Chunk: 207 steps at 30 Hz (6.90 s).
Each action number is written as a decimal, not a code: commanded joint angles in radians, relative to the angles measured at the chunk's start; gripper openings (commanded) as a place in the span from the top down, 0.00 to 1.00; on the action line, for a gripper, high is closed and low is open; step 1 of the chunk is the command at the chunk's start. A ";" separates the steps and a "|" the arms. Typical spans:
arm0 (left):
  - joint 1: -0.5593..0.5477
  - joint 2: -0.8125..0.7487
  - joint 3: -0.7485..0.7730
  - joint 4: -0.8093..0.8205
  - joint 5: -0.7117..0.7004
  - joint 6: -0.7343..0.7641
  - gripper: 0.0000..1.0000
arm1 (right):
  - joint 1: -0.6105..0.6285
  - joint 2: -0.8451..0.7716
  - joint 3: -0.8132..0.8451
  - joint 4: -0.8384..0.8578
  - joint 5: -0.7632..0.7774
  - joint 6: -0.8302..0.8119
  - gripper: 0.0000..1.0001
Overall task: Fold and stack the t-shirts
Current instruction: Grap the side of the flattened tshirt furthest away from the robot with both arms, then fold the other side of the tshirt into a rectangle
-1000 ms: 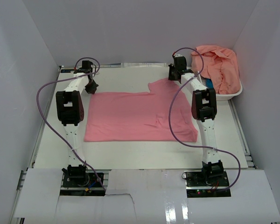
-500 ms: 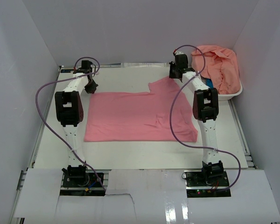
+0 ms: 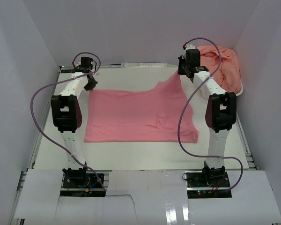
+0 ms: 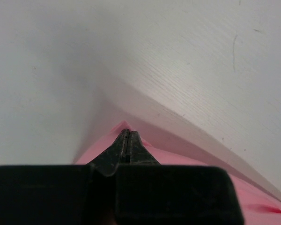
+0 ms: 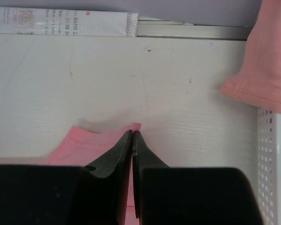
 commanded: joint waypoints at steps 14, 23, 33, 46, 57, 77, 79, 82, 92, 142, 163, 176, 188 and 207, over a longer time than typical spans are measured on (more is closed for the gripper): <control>0.003 -0.044 -0.069 -0.013 -0.024 -0.030 1.00 | -0.031 -0.255 -0.275 0.092 -0.053 -0.012 0.92; 0.003 -0.087 -0.130 -0.010 -0.015 -0.061 1.00 | -0.040 -0.391 -0.420 0.113 -0.119 -0.006 0.92; 0.003 -0.128 -0.176 -0.004 -0.024 -0.078 1.00 | -0.045 -0.528 -0.621 0.148 -0.113 0.003 0.92; 0.003 -0.194 -0.173 -0.004 -0.020 -0.064 1.00 | -0.071 -0.640 -0.732 0.162 -0.116 0.008 0.92; 0.005 -0.245 -0.236 -0.004 -0.006 -0.082 1.00 | -0.094 -0.741 -0.818 0.151 -0.125 0.011 0.92; 0.005 -0.403 -0.395 0.007 -0.031 -0.096 1.00 | -0.094 -0.878 -1.040 0.105 -0.104 0.031 0.92; 0.005 -0.416 -0.401 0.008 -0.031 -0.093 1.00 | -0.094 -0.895 -1.054 0.102 -0.104 0.031 0.92; 0.005 -0.424 -0.418 0.010 -0.024 -0.091 1.00 | -0.094 -0.915 -1.080 0.096 -0.105 0.032 0.92; 0.005 -0.449 -0.567 0.016 0.002 -0.113 1.00 | -0.094 -0.833 -1.071 -0.022 -0.144 0.035 0.92; -0.325 -0.148 -0.171 0.071 0.258 -0.068 0.10 | 0.070 -0.250 -0.480 -0.145 -0.417 0.065 0.47; -0.334 -0.145 -0.187 0.073 0.230 -0.050 0.10 | 0.112 -0.235 -0.557 -0.137 -0.354 0.043 0.57; -0.334 -0.157 -0.196 0.073 0.213 -0.047 0.10 | 0.121 -0.217 -0.565 -0.131 -0.337 0.035 0.50; -0.334 -0.157 -0.201 0.073 0.210 -0.047 0.10 | 0.130 -0.235 -0.578 -0.131 -0.363 0.034 0.92; -0.334 -0.156 -0.207 0.074 0.212 -0.050 0.10 | 0.253 -0.504 -0.827 -0.103 -0.332 0.098 0.92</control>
